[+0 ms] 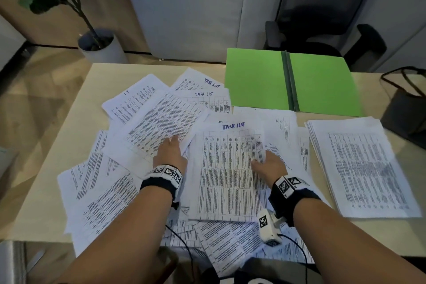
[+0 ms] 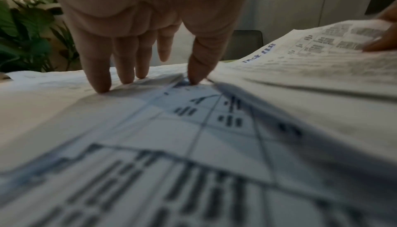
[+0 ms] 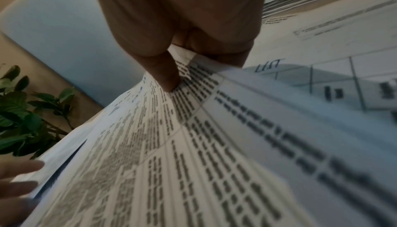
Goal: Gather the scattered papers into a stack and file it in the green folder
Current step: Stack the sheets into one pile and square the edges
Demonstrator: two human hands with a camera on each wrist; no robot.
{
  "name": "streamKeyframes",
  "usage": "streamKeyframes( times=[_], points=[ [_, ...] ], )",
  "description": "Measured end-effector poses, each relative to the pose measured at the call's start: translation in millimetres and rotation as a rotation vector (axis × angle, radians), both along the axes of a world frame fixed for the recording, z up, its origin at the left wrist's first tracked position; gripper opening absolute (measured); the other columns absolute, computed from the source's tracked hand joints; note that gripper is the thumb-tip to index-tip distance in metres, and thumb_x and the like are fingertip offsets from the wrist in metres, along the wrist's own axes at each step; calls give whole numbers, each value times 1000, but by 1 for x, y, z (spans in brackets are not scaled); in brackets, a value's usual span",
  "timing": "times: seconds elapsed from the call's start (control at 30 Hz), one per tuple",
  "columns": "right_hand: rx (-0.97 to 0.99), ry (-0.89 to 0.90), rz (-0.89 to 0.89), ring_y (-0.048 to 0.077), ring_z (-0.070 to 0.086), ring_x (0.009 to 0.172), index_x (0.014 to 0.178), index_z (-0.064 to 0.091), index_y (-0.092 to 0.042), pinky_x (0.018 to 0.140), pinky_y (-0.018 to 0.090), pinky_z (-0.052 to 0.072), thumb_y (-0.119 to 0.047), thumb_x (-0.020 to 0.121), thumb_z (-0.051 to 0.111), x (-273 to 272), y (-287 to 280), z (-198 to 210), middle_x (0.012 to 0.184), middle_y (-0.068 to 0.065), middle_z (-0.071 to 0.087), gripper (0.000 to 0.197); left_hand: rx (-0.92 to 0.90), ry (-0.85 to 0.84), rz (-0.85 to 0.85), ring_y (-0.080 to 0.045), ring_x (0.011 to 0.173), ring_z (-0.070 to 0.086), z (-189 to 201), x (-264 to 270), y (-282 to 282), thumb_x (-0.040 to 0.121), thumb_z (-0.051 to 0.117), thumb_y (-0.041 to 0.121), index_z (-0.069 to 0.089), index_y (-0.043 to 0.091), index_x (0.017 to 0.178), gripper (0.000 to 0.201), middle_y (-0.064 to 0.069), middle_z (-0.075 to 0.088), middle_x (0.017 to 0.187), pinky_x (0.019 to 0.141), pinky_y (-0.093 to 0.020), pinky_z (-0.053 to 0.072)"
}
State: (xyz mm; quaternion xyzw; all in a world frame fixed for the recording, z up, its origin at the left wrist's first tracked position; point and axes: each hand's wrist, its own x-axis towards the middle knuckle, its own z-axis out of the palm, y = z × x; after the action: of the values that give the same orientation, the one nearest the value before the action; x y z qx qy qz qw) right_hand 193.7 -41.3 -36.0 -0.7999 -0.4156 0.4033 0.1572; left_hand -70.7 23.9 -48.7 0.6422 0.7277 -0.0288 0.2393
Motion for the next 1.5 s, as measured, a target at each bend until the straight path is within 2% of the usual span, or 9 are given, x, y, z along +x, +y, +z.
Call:
streamKeyframes(
  times=[0.27,0.4,0.5,0.63,0.77,0.87,1.17,1.33,1.5],
  points=[
    [20,37,-84,29,40,134,141,40,-5,109,31,31,-24,96,53,9,2,10,145,11,44,51,132,-38,-68,-30,97,62,34,12,-2,87,44,-5,57,6,118,36,-14,64,104,80,-35,51],
    [9,92,-66,25,22,145,149,25,-6,117,32,17,-29,99,46,4,6,12,157,10,25,59,119,-158,-122,-27,89,63,54,55,-20,91,43,1,53,9,127,38,-11,65,103,74,-32,52],
    [31,181,-79,25,24,144,148,28,-7,117,36,18,-46,100,36,1,10,15,156,10,26,62,-21,-330,-184,-20,77,63,55,84,-41,94,49,15,54,12,128,35,-5,65,99,65,-27,53],
    [35,355,-139,28,35,138,144,37,-10,115,43,27,-62,94,35,2,12,20,152,10,35,72,-352,-668,-112,-19,99,65,58,104,-61,95,33,59,49,18,135,60,-1,64,117,92,-38,53],
    [13,192,-28,32,50,124,134,44,-7,102,38,43,-17,90,56,5,6,15,129,15,53,46,-119,-521,7,-22,120,54,55,82,-43,99,44,36,42,20,141,45,-2,49,140,100,-42,49],
    [151,211,0,26,56,115,129,50,-12,98,37,46,-16,85,55,6,6,26,125,7,58,45,55,-556,268,-22,137,36,61,52,-25,95,52,20,27,17,148,58,2,32,150,110,-41,35],
    [641,703,-56,10,67,97,112,55,-22,85,27,55,20,83,51,-2,24,120,105,-4,70,51,356,-1183,452,-26,102,63,130,34,-16,72,62,-1,56,31,101,44,-1,67,106,88,-45,51],
    [629,740,-158,23,62,78,108,51,-30,71,44,52,30,68,45,-1,17,125,86,3,67,73,377,-1207,456,-26,97,65,138,39,-29,64,55,-10,55,31,103,56,-2,69,101,88,-53,52],
    [688,791,-245,14,60,80,105,47,-15,71,35,48,30,73,38,-8,15,125,90,5,61,55,355,-1188,509,-30,104,63,133,41,-31,60,55,-1,55,35,101,55,-4,68,107,92,-59,48]
  ],
)
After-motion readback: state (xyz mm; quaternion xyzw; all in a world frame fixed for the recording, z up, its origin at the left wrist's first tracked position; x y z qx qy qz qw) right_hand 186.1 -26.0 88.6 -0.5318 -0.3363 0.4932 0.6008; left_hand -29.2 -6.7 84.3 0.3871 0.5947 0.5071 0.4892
